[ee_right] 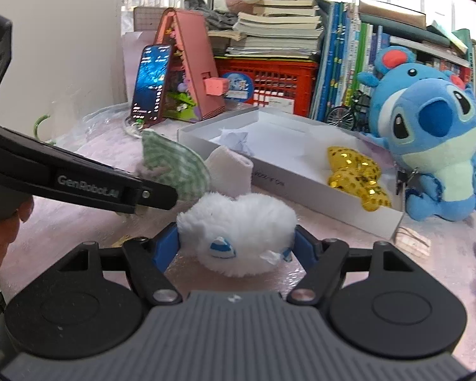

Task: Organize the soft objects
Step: 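Carry the checked cloth with the left tool while the right tool carries the plush to the box, then lower and open the left tool over the box while the right tool releases the plush inside, then lift both open tools away from the box, then move the left tool to the beige printed packet while the right tool approaches the green scrunchie, then close the left tool on the beige packet while the right tool closes on the scrunchie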

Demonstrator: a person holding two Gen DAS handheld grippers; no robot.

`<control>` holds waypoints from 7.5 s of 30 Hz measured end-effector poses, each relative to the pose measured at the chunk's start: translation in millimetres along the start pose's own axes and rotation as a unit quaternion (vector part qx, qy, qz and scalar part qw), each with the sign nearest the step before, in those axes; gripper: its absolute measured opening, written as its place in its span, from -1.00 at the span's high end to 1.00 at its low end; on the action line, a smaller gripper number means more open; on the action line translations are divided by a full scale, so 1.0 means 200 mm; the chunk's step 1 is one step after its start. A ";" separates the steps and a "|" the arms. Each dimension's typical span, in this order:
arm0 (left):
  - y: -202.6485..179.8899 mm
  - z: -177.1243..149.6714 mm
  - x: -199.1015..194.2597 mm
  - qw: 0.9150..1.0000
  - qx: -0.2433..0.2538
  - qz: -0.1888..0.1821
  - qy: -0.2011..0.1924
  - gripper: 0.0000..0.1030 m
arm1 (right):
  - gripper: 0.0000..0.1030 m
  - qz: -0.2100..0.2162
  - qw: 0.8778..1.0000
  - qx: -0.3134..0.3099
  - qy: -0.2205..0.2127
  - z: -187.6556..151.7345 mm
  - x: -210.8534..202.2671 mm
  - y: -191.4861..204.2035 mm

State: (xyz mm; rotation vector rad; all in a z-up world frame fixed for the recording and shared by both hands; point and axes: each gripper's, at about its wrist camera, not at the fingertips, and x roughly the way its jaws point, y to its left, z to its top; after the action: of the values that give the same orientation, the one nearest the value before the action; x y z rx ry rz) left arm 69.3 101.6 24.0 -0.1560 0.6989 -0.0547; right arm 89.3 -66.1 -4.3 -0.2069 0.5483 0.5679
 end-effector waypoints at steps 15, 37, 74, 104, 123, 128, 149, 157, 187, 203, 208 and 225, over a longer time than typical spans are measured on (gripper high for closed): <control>0.02 0.12 -0.04 1.000 -0.005 0.001 -0.026 0.32 | -0.47 -0.039 0.998 0.031 -0.028 0.08 -0.05 -0.14; 0.01 0.28 0.04 0.999 -0.011 0.004 -0.036 0.32 | -0.47 -0.066 0.996 0.042 -0.038 0.20 -0.01 -0.24; -0.01 0.67 0.68 0.998 -0.025 0.044 0.024 0.31 | -0.47 0.016 0.995 0.090 0.041 0.47 0.48 -0.54; -0.03 0.64 0.74 1.000 0.001 0.026 0.016 0.05 | -0.75 0.026 0.997 0.071 0.034 0.44 0.49 -0.55; -0.07 0.55 0.50 0.998 0.057 0.028 -0.017 -0.40 | -0.63 -0.107 0.991 0.064 0.044 0.62 0.80 -0.57; -0.04 0.48 0.41 0.998 0.053 0.002 -0.020 -0.40 | -0.65 -0.131 0.989 0.003 0.075 0.64 0.94 -0.48; 0.02 0.26 0.24 0.999 0.022 -0.039 -0.013 -0.44 | -0.31 -0.073 0.994 -0.004 -0.084 0.39 -0.03 -0.39; 0.03 0.13 0.15 0.999 0.010 -0.039 -0.010 -0.46 | -0.33 -0.053 0.999 0.009 0.003 0.11 -0.07 -0.38; -0.11 -0.31 -0.12 0.996 0.049 0.028 -0.075 -0.52 | -1.00 -0.104 0.992 0.068 -0.015 -0.28 -0.38 -0.32; -0.15 -0.39 -0.15 0.996 0.055 0.034 -0.063 -0.09 | -1.00 -0.196 0.978 0.058 -0.033 -0.36 -0.51 -0.26; -0.15 -0.38 -0.13 0.996 0.049 0.031 -0.063 -0.03 | -1.00 -0.313 0.947 0.052 -0.049 -0.41 -0.64 -0.32; -0.20 -0.37 -0.09 0.996 0.052 0.035 -0.057 0.50 | -0.27 -0.307 0.935 0.179 0.014 -0.53 -0.57 -0.63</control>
State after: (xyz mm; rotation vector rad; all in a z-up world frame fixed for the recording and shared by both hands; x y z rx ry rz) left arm 7.7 54.9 -13.6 -0.0341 0.5865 -0.0144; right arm 32.7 -257.0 -25.8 -0.0304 0.5698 -0.1473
